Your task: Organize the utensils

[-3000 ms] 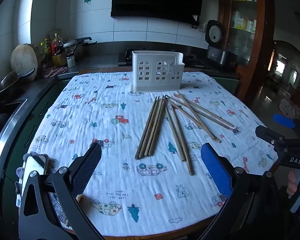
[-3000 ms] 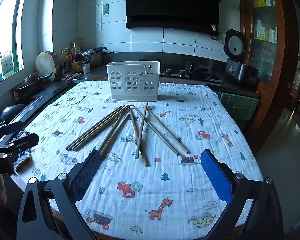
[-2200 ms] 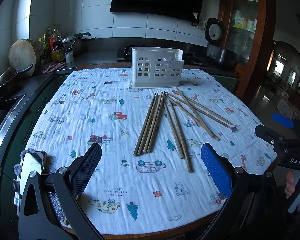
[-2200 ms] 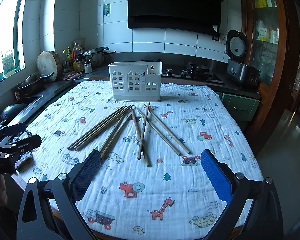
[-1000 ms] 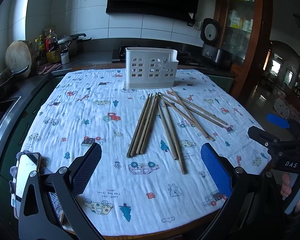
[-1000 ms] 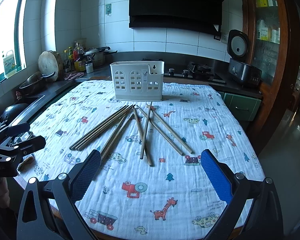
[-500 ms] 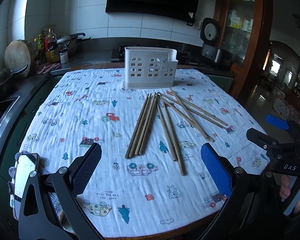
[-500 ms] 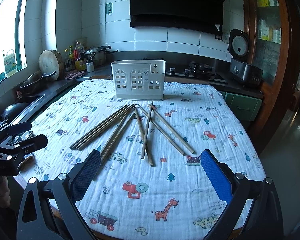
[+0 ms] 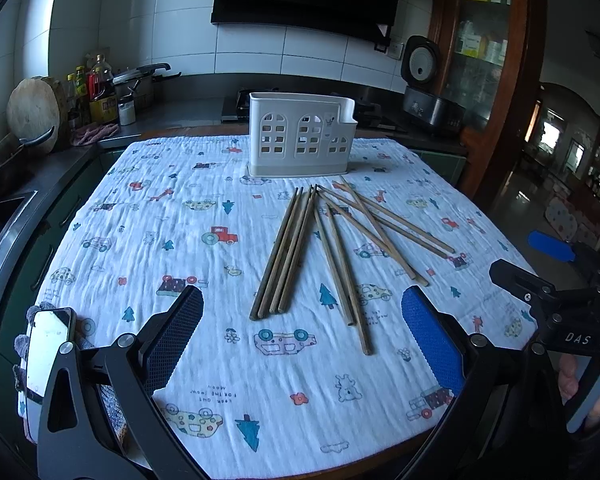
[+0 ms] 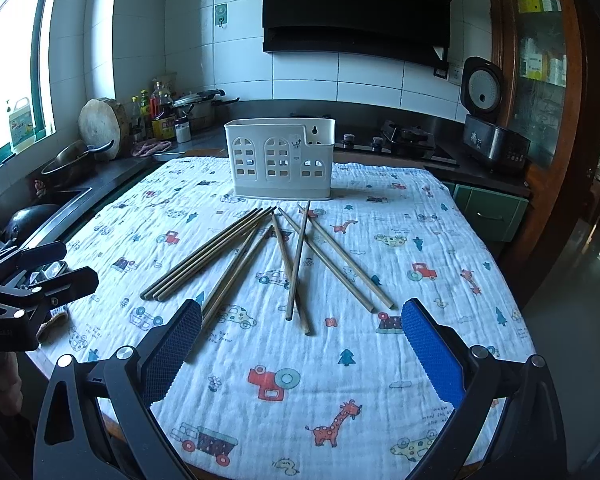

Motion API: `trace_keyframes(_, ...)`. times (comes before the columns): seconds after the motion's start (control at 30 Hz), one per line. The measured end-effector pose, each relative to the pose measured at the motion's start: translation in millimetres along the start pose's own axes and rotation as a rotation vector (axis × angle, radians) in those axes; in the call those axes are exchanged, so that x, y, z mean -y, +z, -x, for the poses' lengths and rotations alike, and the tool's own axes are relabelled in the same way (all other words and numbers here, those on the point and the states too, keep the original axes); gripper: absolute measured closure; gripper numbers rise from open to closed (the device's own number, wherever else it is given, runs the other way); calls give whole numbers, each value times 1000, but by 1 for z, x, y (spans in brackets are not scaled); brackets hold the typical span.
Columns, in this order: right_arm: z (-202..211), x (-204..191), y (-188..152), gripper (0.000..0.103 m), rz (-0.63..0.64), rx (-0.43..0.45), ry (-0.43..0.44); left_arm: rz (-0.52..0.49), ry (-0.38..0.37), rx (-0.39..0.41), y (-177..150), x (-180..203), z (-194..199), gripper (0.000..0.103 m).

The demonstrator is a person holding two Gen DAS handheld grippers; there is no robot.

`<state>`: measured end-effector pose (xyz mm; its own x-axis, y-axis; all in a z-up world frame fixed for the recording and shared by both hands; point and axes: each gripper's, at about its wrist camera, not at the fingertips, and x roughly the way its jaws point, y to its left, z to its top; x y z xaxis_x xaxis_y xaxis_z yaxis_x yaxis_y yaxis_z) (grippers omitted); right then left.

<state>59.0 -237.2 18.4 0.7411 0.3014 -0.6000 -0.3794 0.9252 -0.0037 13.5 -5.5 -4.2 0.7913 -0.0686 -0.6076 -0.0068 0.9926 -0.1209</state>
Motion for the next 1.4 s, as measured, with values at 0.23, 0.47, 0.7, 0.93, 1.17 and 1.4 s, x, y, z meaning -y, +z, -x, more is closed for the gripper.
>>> trace_keyframes(0.23, -4, 0, 1, 6, 3, -6, 7, 3, 0, -2, 0, -1, -2, 5)
trace_keyframes(0.47, -10, -1, 3, 6, 15, -9, 18, 8, 0, -12, 2, -6, -9, 5)
trace_keyframes(0.7, -18, 2, 3, 6, 16, -16, 40, 11, 6, -16, 3, -14, -13, 5)
trace_keyframes(0.93, -30, 11, 1, 7, 5, -30, 38, 26, 23, -4, 6, -29, -15, 6)
trace_keyframes(1.17, -37, 23, -1, 9, -16, -27, 37, 35, 20, -21, 4, -40, -24, 20)
trace_keyframes(1.4, -54, 23, -9, 33, -55, -70, 87, 64, 2, -55, -2, -53, -38, 38)
